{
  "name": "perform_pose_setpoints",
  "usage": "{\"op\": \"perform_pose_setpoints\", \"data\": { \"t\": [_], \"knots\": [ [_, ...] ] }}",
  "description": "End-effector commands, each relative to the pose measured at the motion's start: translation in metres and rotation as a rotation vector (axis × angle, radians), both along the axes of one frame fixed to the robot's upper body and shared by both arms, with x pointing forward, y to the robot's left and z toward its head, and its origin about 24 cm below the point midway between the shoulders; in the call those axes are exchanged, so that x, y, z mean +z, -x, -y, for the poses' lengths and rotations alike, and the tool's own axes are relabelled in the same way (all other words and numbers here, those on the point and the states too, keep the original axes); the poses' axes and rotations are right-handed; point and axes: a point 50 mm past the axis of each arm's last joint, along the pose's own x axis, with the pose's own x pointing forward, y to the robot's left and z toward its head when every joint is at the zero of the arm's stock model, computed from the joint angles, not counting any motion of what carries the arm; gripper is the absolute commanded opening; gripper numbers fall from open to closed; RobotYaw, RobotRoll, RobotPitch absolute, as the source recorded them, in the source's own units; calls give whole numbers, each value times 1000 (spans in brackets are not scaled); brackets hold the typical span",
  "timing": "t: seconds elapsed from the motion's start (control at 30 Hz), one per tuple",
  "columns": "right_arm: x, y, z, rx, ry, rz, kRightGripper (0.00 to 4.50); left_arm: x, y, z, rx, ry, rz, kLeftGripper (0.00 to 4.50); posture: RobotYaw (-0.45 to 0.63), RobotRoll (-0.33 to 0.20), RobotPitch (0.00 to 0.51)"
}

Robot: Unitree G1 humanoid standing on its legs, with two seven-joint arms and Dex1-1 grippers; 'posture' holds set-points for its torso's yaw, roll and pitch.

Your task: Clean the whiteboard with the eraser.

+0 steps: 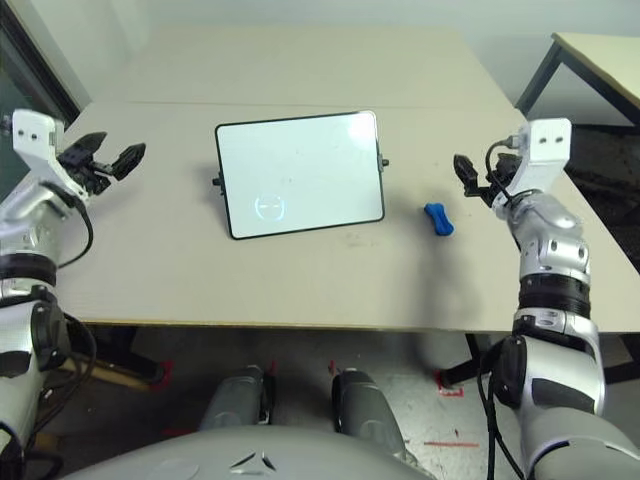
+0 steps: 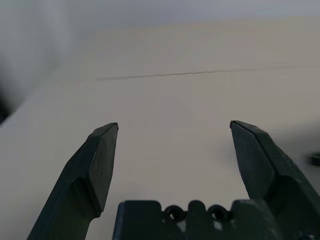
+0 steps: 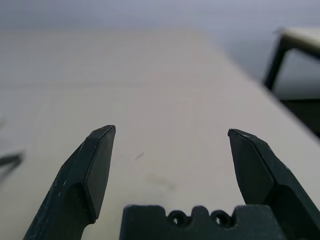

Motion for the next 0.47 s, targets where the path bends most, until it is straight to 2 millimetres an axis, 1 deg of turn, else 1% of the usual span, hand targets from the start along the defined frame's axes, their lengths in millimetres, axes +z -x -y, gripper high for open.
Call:
{"op": "perform_pose_setpoints", "data": {
  "t": [0.03, 0.1, 0.2, 0.33, 0.47],
  "knots": [
    [-9, 1, 3, -111, 34, 39, 4482, -13, 4, -1, 116, 4, 11, 4500, 162, 0, 34],
    [-18, 3, 5, -156, 55, 25, 4482, -16, 4, -2, 191, 20, 25, 4500, 164, 0, 37],
    [-28, 5, 6, -177, 59, 5, 4482, -17, 3, -3, 264, 37, 38, 4500, 168, 0, 40],
    [-35, 8, 7, -180, 48, -1, 4482, -17, 0, 0, 281, 44, 35, 4500, 174, 0, 39],
    [-39, 11, 7, -184, 46, -2, 4482, -17, 0, -1, 300, 41, 29, 4500, 172, 0, 27]
  ]
}}
